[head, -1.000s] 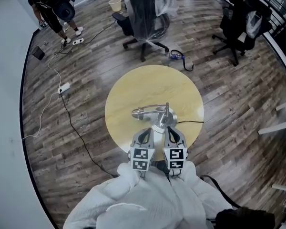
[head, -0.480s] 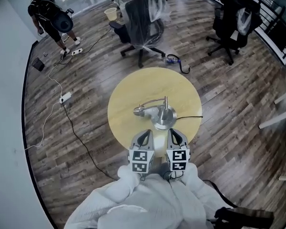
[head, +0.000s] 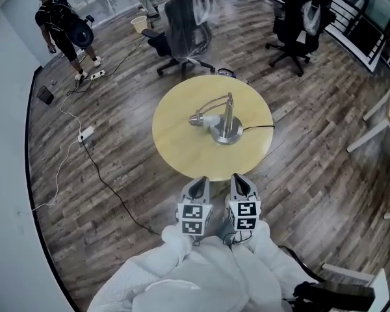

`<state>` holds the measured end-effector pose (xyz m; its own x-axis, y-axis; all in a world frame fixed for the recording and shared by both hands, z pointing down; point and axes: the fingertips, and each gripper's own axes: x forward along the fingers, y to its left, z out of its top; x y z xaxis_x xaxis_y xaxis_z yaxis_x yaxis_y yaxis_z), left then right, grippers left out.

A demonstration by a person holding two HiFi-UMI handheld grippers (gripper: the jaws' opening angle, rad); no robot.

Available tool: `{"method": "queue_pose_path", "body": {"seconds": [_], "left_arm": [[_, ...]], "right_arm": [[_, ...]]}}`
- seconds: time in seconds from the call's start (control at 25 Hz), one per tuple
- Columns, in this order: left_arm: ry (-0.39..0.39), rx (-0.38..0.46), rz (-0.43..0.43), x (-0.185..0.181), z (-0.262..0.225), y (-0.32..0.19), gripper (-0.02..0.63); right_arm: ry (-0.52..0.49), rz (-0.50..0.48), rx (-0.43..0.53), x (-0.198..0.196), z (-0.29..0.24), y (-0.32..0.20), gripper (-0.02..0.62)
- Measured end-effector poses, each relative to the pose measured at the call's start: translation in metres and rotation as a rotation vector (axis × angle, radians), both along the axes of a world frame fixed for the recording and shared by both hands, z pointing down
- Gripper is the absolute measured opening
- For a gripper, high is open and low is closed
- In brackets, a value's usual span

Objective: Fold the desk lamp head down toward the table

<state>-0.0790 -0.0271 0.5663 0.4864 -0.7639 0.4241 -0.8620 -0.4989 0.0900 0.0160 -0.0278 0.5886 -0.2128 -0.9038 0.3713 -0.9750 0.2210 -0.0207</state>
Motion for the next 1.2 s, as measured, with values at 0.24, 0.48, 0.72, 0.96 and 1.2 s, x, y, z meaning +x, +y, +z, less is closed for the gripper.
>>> {"method": "queue_pose_path", "body": {"seconds": [0.24, 0.48, 0.72, 0.96, 1.2], "left_arm": [[0.029, 0.019, -0.009, -0.011, -0.014, 0.045, 0.002], [0.037, 0.033, -0.015, -0.01, -0.025, 0.089, 0.002], [0.044, 0.001, -0.055, -0.006, -0.025, 0.117, 0.002], [0.052, 0.028, -0.056, 0.0, -0.033, 0.118, 0.002], [0.043, 0.06, -0.034, 0.006, -0.046, 0.118, 0.002]], "right_arm": [[0.014, 0.012, 0.043, -0.01, -0.023, 0.05, 0.011], [-0.03, 0.02, 0.046, -0.009, -0.034, 0.091, 0.011], [-0.052, 0.006, 0.062, -0.005, -0.052, 0.113, 0.011], [-0.039, -0.017, 0.083, -0.003, -0.062, 0.118, 0.011], [-0.035, -0.016, 0.093, -0.003, -0.069, 0.115, 0.011]]}}
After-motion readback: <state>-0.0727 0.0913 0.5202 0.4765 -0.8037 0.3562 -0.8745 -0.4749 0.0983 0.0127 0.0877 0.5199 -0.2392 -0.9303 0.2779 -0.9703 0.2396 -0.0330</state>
